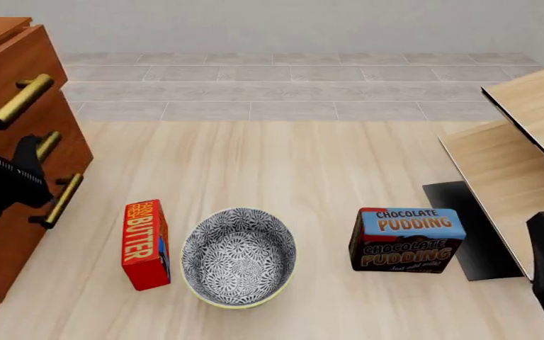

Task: Close the top drawer of the cabinet.

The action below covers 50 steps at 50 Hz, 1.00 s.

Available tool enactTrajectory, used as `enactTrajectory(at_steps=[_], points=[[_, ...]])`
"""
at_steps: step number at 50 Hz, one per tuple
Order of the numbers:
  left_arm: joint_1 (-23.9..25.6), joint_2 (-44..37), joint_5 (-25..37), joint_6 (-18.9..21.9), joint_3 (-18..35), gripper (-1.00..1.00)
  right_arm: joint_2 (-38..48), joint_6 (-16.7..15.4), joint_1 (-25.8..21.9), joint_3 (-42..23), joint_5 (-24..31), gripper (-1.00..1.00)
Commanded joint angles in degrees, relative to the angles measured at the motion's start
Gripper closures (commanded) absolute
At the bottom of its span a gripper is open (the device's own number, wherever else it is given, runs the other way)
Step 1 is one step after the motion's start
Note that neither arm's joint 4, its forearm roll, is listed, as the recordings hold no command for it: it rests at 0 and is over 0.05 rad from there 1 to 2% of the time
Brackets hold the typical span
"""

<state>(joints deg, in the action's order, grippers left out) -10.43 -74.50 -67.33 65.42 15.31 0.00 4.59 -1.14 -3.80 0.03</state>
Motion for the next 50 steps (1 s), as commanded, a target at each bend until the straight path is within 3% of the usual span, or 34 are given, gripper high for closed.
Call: enactTrajectory(at_steps=[1,50], points=[[-2.86,0.64,0.3,-0.34,0.47,-1.0,0.0,-0.08,0.13,-0.26,0.11,-1.0],[-7.84,0.35,1.68,-0.58,2.19,-1.0,0.0,-0.46,0.15,-0.71,0.52,-1.0]])
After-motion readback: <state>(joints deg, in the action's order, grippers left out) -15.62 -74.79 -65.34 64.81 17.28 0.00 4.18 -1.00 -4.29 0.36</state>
